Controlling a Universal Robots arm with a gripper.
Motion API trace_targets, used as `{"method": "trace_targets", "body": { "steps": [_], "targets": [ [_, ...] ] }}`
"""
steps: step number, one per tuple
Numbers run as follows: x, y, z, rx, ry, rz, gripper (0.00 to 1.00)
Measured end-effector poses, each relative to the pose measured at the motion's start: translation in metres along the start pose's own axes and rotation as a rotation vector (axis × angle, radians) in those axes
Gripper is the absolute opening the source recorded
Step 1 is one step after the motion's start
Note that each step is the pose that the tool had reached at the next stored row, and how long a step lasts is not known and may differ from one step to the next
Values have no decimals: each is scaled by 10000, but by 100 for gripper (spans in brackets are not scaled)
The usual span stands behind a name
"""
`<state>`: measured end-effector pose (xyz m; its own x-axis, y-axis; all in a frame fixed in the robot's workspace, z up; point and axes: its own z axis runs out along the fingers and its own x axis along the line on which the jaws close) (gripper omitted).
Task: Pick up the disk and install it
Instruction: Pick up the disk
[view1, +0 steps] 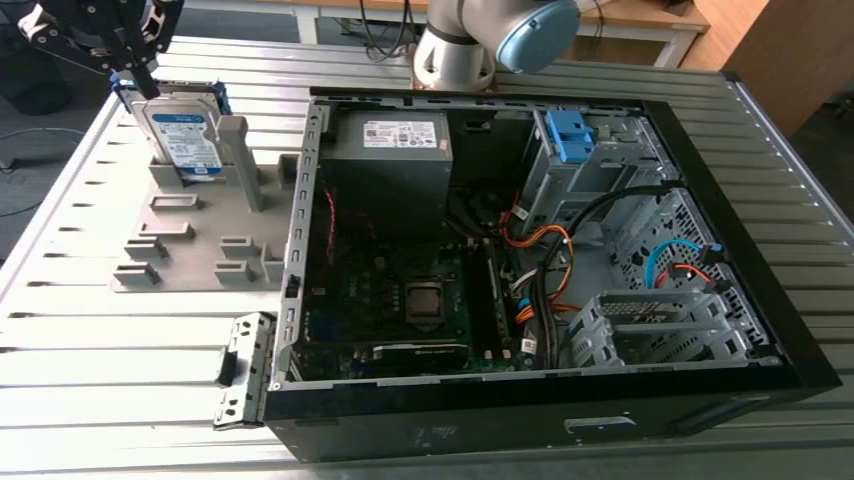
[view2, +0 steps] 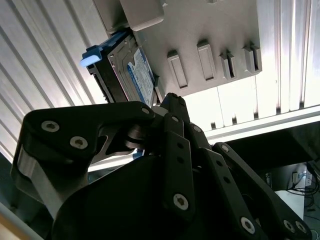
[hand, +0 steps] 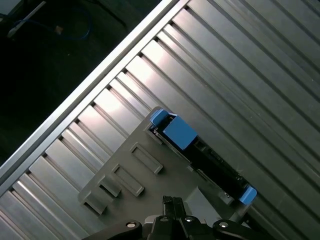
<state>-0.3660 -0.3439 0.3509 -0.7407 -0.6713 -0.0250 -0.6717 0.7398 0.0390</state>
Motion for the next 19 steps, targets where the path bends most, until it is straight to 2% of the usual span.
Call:
{"method": "trace_targets", "body": {
  "steps": [19],
  "targets": [
    [0, 0, 0, -6, 10, -237, 11]
  ]
}}
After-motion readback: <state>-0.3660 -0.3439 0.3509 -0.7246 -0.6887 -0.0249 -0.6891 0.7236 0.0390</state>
